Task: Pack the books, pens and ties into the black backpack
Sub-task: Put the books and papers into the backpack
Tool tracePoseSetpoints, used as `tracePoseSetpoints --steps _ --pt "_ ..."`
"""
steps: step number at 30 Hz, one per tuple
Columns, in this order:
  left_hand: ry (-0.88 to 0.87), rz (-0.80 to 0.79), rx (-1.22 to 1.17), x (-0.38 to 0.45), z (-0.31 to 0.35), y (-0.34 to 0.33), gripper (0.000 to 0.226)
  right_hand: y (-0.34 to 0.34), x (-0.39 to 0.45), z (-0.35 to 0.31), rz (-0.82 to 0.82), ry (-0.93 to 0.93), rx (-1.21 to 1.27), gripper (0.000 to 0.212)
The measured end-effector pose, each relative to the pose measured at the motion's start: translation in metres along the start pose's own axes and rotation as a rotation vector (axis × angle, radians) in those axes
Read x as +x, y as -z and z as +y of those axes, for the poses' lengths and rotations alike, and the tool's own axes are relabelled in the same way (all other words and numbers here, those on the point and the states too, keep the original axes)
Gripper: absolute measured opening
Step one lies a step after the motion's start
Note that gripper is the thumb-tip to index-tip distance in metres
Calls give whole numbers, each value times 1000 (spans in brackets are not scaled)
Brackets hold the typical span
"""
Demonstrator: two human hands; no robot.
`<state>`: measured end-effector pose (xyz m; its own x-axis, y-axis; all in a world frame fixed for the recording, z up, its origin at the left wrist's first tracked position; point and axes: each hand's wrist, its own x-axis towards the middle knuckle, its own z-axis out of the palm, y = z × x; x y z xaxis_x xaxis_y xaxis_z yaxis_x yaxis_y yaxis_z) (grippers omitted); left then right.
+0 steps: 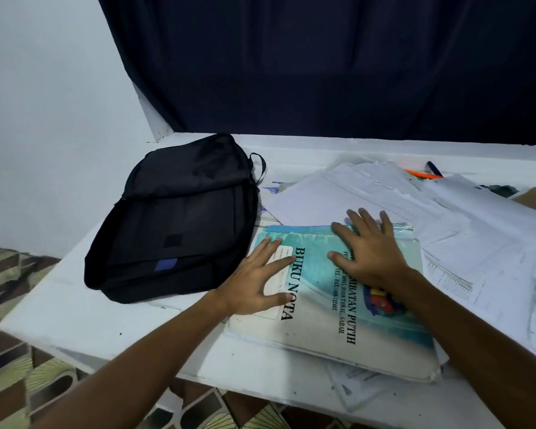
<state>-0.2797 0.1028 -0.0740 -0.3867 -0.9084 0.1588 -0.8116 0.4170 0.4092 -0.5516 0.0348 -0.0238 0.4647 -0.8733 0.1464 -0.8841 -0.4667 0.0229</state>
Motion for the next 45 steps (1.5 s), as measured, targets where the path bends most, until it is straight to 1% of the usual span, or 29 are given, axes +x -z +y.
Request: tracePoseSetpoints --steps 2,5,8,10,11,13,15,16,17,18,19,20,21,22,24,26,28,30,32,34,36,37,39,40,42,44,45 --pt "10 15 -22 0 1 -2 81 -3 4 1 -2 -20 -35 81" --pt "7 72 -76 -1 1 -5 77 -7 3 -2 72 -12 -76 70" --pt "6 99 -84 -1 1 -7 74 -7 2 -4 102 -22 -39 65" --pt "14 40 -23 -1 3 -4 78 -6 1 -3 79 -21 -2 66" --pt "22 -17 25 0 6 1 82 -5 0 -2 65 -17 37 67" --pt "57 -184 172 6 18 17 84 -3 -2 -1 84 0 148 65" --pt "74 -345 360 19 36 39 77 1 -7 1 152 -9 241 58" --pt "65 -379 439 29 46 48 71 4 -11 2 197 -39 271 53" --pt "42 -365 486 40 54 55 64 6 -15 2 248 -82 288 49" --pt "0 -311 488 52 63 58 58 8 -22 4 295 -137 293 48" --pt "-45 -241 436 66 71 58 55 10 -30 7 323 -200 289 50" --pt "-80 -181 345 80 77 56 57 12 -40 9 327 -267 279 54" --pt "-103 -148 245 94 83 52 65 13 -50 12 315 -329 259 57" --pt "-111 -148 162 106 87 48 74 14 -59 13 299 -374 231 61" --pt "-83 -229 59 129 92 38 87 13 -78 15 275 -449 182 68" --pt "-7 -342 -43 146 90 28 91 12 -92 15 254 -529 167 76" --pt "60 -406 -185 156 86 22 84 10 -103 13 248 -587 144 83" --pt "91 -466 -273 164 84 22 72 6 -109 13 271 -618 146 87" --pt "101 -530 -293 170 84 25 66 1 -112 13 296 -628 185 90" --pt "109 -596 -311 176 85 29 68 -1 -112 15 297 -643 244 91" --pt "101 -656 -337 181 84 31 79 -2 -111 16 305 -659 294 93" --pt "75 -667 -343 182 82 32 89 -2 -111 16 320 -665 307 95" --pt "-22 -647 -326 181 79 31 108 -2 -112 18 334 -681 354 100" --pt "-83 -623 -307 180 77 31 112 -2 -112 19 338 -685 383 103" --pt "-183 -571 -261 175 75 31 112 -2 -110 20 331 -688 415 107" --pt "-227 -526 -260 169 75 35 111 1 -108 21 292 -715 464 110" --pt "-239 -503 -291 165 76 38 110 3 -108 22 266 -724 525 110"
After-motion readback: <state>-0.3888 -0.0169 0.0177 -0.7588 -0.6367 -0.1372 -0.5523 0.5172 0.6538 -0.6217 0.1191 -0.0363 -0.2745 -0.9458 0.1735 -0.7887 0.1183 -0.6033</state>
